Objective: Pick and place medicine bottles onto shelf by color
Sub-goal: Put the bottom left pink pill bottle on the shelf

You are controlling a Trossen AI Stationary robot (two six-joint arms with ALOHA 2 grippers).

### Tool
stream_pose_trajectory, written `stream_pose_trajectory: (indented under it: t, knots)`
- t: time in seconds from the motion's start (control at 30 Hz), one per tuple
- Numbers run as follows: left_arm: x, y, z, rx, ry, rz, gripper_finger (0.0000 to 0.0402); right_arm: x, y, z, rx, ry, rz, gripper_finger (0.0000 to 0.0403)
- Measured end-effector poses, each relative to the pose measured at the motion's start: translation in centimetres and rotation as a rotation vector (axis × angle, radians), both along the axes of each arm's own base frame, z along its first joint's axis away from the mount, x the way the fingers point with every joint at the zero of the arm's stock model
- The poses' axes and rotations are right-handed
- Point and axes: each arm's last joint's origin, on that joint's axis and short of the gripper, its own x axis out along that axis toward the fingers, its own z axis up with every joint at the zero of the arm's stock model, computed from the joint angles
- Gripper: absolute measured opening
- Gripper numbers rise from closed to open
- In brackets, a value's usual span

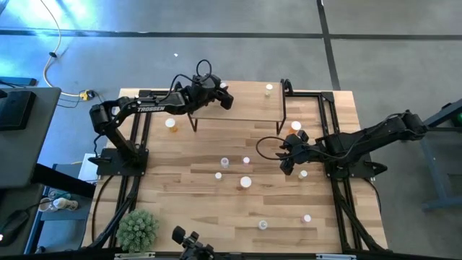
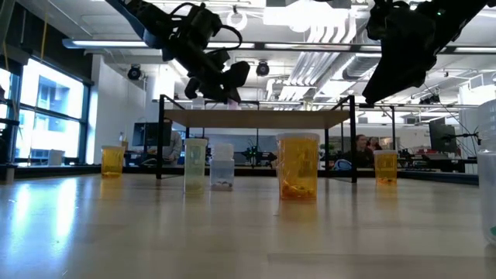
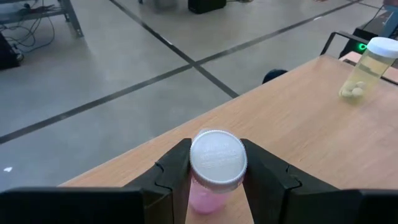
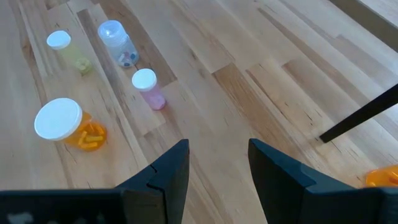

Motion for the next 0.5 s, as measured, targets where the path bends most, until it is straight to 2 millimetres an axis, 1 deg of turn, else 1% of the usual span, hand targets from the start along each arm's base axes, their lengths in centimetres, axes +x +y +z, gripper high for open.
stream_pose_trajectory:
  t: [0.23, 0.5]
  knots:
    - [-0.05, 0.04, -0.02, 0.009, 0.009, 0.024, 0.0119, 0.00, 0.00, 0.00, 0.000, 0.000, 0.001, 0.0156]
    - [0.03, 0.09, 0.03, 0.027, 0.016, 0.015, 0.0164, 0.00, 0.00, 0.00, 0.000, 0.001, 0.001, 0.0156]
